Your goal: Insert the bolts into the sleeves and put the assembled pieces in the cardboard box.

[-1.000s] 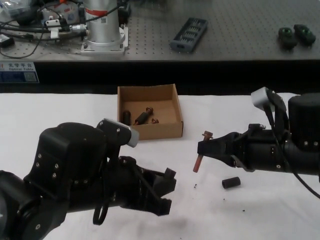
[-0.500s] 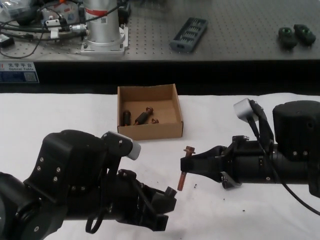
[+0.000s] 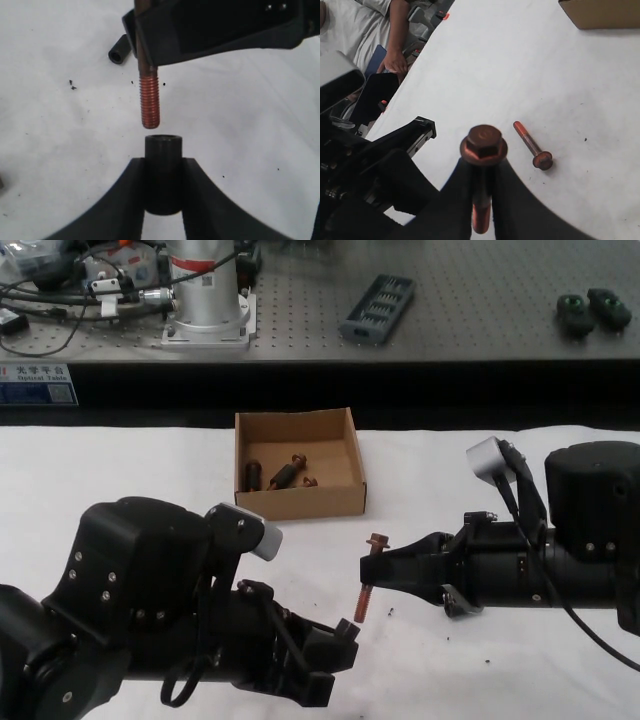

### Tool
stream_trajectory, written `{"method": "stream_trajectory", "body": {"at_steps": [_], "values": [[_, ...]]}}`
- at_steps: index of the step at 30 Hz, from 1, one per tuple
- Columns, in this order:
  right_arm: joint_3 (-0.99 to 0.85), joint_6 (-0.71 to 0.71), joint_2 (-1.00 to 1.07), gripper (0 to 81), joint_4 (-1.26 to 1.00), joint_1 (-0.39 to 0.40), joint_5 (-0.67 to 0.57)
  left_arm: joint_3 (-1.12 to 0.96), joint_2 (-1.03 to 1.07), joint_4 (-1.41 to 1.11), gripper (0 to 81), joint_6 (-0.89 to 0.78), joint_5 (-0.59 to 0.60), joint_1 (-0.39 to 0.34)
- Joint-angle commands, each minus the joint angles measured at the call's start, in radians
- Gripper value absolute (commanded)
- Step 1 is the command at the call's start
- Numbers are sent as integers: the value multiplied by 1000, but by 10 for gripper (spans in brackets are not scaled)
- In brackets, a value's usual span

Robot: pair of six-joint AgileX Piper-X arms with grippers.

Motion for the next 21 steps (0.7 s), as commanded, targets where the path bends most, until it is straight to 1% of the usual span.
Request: {"method": "stream_trajectory", "body": {"at_steps": [1,8,12,21], "values": [[-3,1,-1,50,-16,1,-32,-3,-11,-7,56,12,25,-6],[-3,1,-1,50,-16,1,-36,-3,-11,-5,56,12,25,-6],[-3,1,-1,50,-16,1,-68,-3,-11,-1,56,12,25,-6],[-3,1,-1,50,-16,1,-70,-3,-11,68,56,12,19,-6]]}}
